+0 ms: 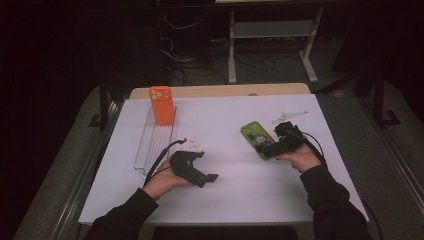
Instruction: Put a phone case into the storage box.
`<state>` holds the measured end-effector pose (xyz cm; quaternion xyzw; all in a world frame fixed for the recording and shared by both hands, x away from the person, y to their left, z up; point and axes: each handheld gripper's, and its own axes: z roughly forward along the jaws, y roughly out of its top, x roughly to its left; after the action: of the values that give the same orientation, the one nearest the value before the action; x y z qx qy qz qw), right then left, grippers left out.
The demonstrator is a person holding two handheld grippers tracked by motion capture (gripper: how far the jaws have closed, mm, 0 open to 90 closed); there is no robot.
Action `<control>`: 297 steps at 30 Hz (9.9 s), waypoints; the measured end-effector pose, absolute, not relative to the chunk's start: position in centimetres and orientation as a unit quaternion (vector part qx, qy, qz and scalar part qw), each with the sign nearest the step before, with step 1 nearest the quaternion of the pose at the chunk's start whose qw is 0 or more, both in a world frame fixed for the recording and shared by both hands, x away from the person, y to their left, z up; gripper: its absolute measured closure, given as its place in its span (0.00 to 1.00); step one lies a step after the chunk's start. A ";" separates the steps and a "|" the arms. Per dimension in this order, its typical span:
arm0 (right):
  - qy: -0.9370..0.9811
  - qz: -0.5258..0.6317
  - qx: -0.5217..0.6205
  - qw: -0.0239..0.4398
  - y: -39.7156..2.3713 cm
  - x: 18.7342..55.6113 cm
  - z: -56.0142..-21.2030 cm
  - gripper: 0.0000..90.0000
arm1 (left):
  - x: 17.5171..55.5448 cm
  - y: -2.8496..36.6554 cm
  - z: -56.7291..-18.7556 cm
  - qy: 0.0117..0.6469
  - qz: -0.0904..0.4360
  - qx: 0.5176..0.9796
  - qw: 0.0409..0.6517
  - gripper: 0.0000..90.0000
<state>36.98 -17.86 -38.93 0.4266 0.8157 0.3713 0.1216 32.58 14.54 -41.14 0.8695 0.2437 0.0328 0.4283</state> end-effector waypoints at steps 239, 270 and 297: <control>0.853 0.344 0.199 0.339 -13.6 28.5 -41.7 0.00 | 34.6 11.6 -39.5 0.219 0.046 0.920 0.322 0.17; 0.816 0.191 -0.010 0.546 -10.6 26.9 -43.0 0.00 | 34.3 11.1 -39.3 0.217 0.055 0.923 0.313 0.17; 0.790 0.177 -0.077 0.582 -7.5 26.3 -43.8 0.31 | 33.9 10.5 -38.9 0.202 0.053 0.928 0.308 0.17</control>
<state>26.28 -7.50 -43.81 -0.0772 0.7901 0.1766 0.5818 33.92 10.50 -38.91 0.9283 0.2018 0.0527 0.3079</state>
